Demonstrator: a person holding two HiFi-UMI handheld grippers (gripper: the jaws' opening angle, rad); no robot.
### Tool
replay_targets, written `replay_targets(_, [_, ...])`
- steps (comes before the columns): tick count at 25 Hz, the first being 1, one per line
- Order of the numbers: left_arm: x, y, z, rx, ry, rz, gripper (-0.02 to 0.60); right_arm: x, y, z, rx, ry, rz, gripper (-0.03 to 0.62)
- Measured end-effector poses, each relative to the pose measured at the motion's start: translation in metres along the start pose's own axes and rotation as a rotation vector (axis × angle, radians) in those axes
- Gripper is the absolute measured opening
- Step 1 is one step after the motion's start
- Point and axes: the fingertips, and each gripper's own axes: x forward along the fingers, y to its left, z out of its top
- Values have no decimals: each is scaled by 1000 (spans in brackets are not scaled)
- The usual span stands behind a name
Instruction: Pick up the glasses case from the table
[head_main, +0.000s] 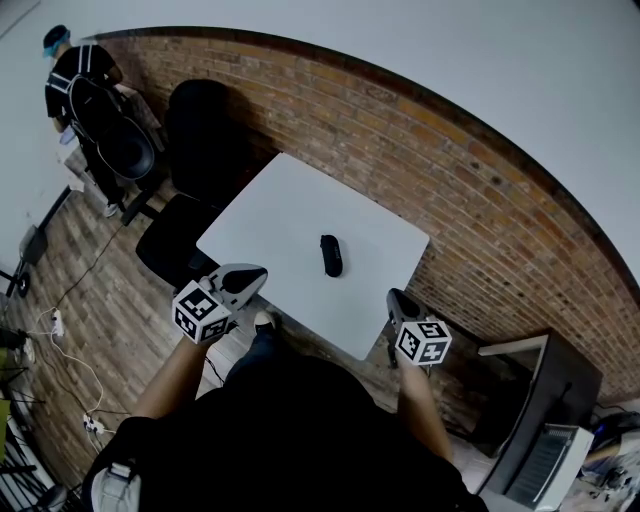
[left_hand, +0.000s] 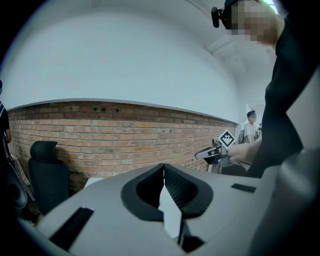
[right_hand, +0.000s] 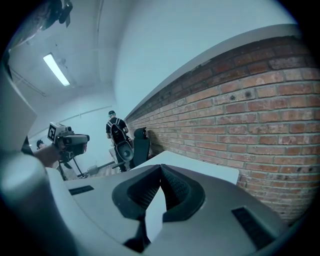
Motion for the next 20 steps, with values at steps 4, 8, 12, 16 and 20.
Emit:
replay_targets(4, [4,4,3,33,-9,-4,12,3,-4,3,0,-5,-15,17])
replay_targets(8, [11,9,1,46,7,-28,12,10,-6,6,3,-12,-25,17])
replay_targets(12, [18,19,1,41,13,-35,12,19,-7,10,5,-9,-25,17])
replay_targets(16, [25,31,1,38,12,-44,12,28,-10,13,4,-5,-34,17])
replay_targets(20, [34,44,2,35,13,-53,12,36,-16,19,8,-6,-46,17])
